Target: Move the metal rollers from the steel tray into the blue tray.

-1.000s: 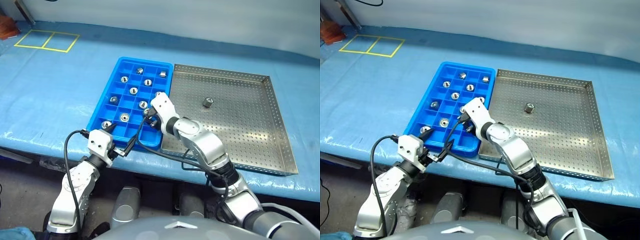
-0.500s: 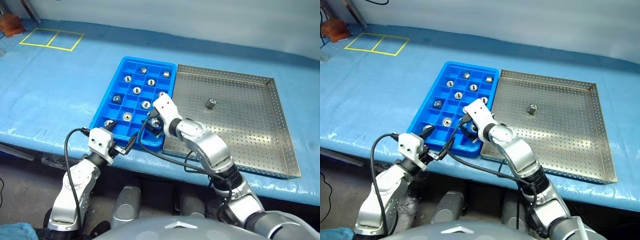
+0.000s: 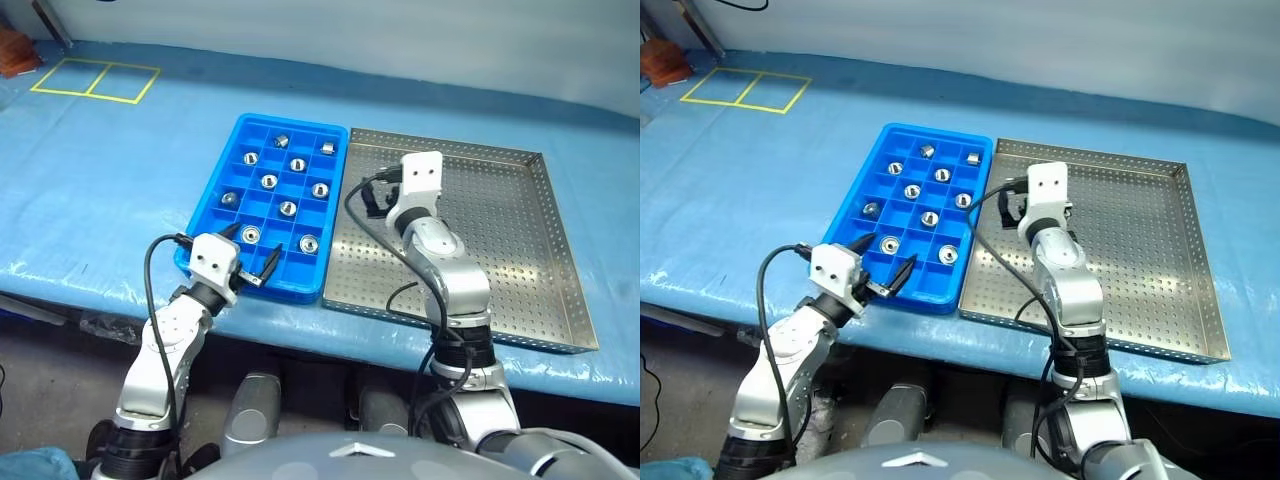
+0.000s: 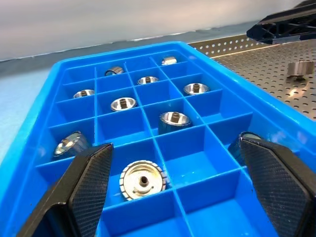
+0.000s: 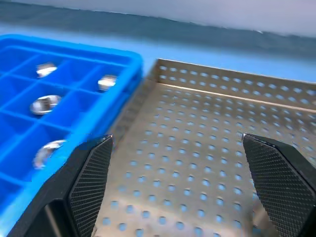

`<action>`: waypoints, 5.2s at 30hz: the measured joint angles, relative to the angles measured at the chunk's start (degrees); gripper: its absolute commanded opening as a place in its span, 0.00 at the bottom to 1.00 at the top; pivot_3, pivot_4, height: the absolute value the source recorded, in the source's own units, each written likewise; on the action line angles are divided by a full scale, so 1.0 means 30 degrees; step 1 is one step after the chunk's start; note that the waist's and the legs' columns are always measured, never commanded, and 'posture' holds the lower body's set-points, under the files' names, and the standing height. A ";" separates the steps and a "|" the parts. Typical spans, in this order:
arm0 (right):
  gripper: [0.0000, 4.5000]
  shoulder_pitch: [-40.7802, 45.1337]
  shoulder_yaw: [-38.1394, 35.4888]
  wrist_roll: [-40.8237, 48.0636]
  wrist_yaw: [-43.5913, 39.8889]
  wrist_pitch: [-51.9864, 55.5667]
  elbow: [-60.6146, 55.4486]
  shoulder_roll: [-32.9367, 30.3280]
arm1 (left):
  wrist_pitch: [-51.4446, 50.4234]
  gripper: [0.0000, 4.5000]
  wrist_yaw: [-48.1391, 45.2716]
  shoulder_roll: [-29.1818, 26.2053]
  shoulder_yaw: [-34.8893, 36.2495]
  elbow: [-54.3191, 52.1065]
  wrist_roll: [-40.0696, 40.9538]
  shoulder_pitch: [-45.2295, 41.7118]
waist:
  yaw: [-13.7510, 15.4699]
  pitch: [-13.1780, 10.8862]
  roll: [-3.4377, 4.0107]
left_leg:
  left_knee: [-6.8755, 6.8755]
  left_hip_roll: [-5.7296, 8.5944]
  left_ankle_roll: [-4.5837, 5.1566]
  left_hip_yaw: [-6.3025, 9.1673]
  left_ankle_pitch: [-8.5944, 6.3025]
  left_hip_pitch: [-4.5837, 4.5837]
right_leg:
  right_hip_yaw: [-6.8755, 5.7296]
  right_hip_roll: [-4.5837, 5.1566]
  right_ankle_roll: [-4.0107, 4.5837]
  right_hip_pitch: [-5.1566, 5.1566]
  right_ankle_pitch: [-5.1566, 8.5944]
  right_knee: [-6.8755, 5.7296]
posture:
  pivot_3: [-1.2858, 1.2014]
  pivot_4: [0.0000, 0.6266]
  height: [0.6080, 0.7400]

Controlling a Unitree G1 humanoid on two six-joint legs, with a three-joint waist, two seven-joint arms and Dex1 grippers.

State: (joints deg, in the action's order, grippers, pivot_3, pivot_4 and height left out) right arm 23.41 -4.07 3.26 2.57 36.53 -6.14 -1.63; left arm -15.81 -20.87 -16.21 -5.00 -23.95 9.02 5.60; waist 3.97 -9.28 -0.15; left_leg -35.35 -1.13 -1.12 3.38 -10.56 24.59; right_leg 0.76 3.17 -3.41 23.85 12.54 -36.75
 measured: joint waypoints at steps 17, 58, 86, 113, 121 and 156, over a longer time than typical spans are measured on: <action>0.98 0.0327 -0.2460 0.0852 0.1722 -0.2820 0.4402 0.0976 | 0.0184 1.00 -0.2207 -0.0284 -0.1604 0.0694 0.0027 -0.0760 | -0.0951 -0.0002 0.0008 | -0.0010 -0.0005 0.0010 0.0001 0.0005 -0.0041 | 0.0020 -0.0009 0.0001 -0.0026 -0.0001 -0.0036 | 0.58 0.24 1.00; 0.38 -0.0096 0.3460 0.1951 -0.3458 0.1903 -0.1597 -0.0744 | 0.0500 1.00 -0.1359 0.0103 -0.1315 0.0684 0.0067 -0.0137 | -0.0734 -0.0003 0.0017 | -0.0021 -0.0009 0.0011 0.0020 0.0006 -0.0051 | 0.0016 -0.0020 0.0006 -0.0038 0.0003 -0.0047 | 0.60 0.24 1.00; 0.38 0.0808 1.1008 0.1936 -0.8080 0.3609 -0.1206 -0.1051 | 0.0878 1.00 0.0930 0.0283 0.1773 -0.3092 0.0797 0.5342 | 0.1174 0.0012 -0.0031 | -0.0014 -0.0021 -0.0051 0.0021 -0.0033 -0.0010 | -0.0034 -0.0003 0.0029 0.0015 0.0022 -0.0013 | 0.66 0.24 1.00; 0.99 -0.1178 0.9109 0.2042 -0.7214 0.4815 -0.4206 -0.1514 | 0.0699 1.00 0.0103 0.0092 0.1311 -0.2328 0.1025 0.2927 | 0.0978 0.0034 -0.0067 | -0.0010 -0.0022 -0.0078 0.0006 -0.0053 0.0028 | -0.0041 0.0003 0.0038 0.0039 0.0040 0.0006 | 0.61 0.24 1.00; 0.99 -0.1702 0.4753 0.1366 -0.4278 0.1238 -0.4905 -0.0692 | 0.0690 1.00 0.0995 0.1276 0.1787 -0.0505 0.1246 -0.0255 | 0.0359 0.0034 -0.0069 | -0.0102 -0.0021 -0.0077 0.0006 -0.0052 0.0017 | -0.0038 0.0002 -0.0006 -0.0020 0.0013 -0.0005 | 0.57 0.24 1.00; 0.99 -0.8494 -0.2759 0.0391 0.2410 -0.6709 -0.4000 0.1425 | 0.0387 1.00 0.7394 0.3535 0.6611 0.5029 0.1252 -0.3738 | -0.1543 0.0039 -0.0061 | -0.0112 -0.0017 -0.0054 0.0007 -0.0039 -0.0041 | 0.0018 -0.0013 -0.0022 -0.0070 -0.0003 -0.0034 | 0.54 0.24 1.00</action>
State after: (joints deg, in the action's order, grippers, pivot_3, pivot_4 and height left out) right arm -2.07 -12.35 4.43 9.80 16.41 -18.14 2.64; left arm -14.64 1.31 -5.60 14.83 -8.87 12.78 -5.61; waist -0.66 -9.16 -0.33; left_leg -35.68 -1.18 -1.28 3.40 -10.68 24.47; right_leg 0.81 3.14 -3.47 23.64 12.53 -36.85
